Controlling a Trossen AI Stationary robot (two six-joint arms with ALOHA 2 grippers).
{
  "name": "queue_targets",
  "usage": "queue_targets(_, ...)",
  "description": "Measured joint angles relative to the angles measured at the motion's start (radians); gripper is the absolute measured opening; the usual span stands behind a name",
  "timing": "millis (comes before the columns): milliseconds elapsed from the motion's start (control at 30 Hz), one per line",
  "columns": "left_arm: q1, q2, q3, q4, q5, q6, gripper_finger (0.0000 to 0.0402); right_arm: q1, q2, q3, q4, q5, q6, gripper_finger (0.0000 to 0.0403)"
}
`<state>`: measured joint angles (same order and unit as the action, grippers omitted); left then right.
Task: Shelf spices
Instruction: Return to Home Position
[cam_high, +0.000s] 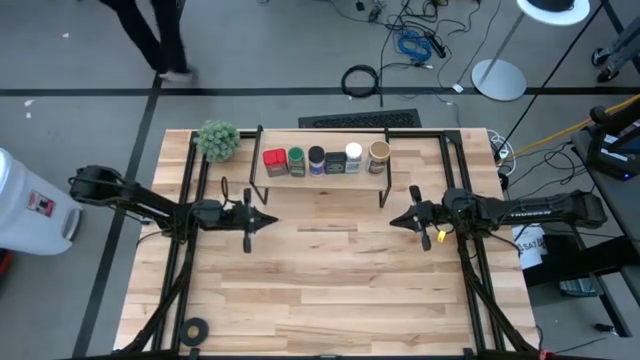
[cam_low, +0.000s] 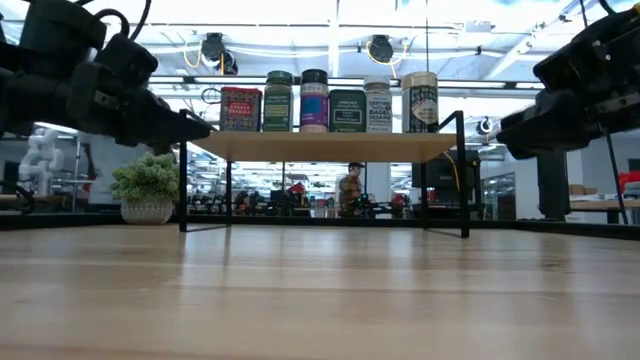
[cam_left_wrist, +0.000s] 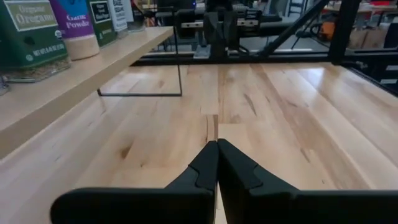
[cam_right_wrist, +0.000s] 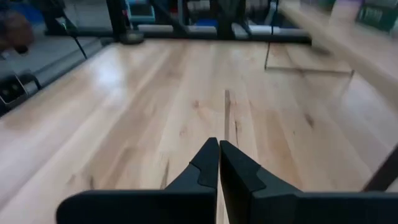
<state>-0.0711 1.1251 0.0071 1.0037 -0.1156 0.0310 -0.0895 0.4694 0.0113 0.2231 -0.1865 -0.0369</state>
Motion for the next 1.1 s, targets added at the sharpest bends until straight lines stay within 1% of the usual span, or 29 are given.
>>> queue_targets(133, 0.000, -0.029, 0.000, -0.035, -0.018, 0.006, 0.0013, -0.003, -0.005, 0.001, -0.017, 0.004, 0.006, 0.0000)
queue_targets(367, 0.000, -0.118, 0.000, -0.152, -0.023, -0.010, 0.0013, -0.003, -0.036, 0.001, -0.052, 0.001, 0.002, 0.0000)
queue_targets(667, 0.000, -0.270, 0.000, -0.284, -0.024, -0.019, 0.0013, -0.003, -0.164, 0.002, -0.088, -0.020, -0.004, 0.0000)
queue_targets(900, 0.000, -0.390, 0.000, -0.397, -0.033, -0.022, 0.0008, -0.003, -0.270, 0.003, -0.195, 0.094, 0.033, 0.0000)
queue_targets(1100, 0.000, -0.499, 0.000, -0.506, -0.056, -0.023, 0.0005, -0.002, -0.317, 0.003, -0.198, 0.101, 0.028, 0.0000)
